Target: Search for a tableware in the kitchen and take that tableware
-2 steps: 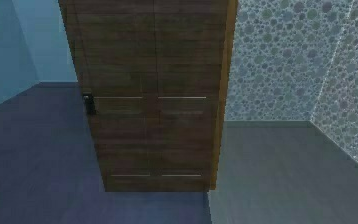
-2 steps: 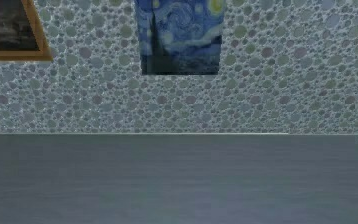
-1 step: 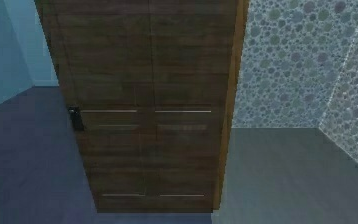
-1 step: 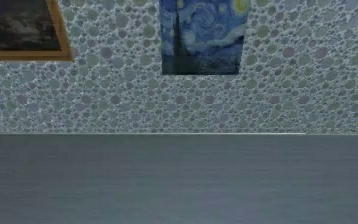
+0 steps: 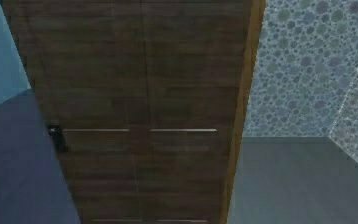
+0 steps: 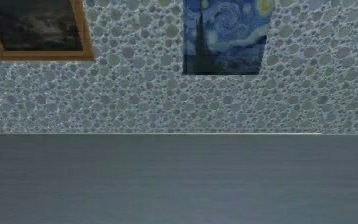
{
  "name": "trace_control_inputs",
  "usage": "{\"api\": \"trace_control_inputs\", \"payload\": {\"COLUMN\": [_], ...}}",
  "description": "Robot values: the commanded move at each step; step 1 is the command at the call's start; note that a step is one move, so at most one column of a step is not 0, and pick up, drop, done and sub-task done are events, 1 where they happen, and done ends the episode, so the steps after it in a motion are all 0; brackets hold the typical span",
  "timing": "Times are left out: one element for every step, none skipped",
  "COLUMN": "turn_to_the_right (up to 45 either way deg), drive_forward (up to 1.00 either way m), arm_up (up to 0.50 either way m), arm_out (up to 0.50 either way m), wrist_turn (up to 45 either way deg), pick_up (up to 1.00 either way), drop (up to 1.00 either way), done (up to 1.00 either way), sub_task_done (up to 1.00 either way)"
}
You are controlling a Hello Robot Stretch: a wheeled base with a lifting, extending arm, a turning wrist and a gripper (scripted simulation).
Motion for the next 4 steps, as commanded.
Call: {"api": "trace_control_inputs", "payload": {"turn_to_the_right": [45.0,45.0,21.0,0.0], "drive_forward": [0.00,0.00,0.00,0.60], "arm_up": [0.00,0.00,0.00,0.00], "arm_out": [0.00,0.00,0.00,0.00], "wrist_turn": [0.0,0.0,0.0,0.0], "pick_up": [0.00,0.00,0.00,0.00], "drop": [0.00,0.00,0.00,0.00], "done": [0.00,0.00,0.00,0.00], "sub_task_done": [0.00,0.00,0.00,0.00]}}
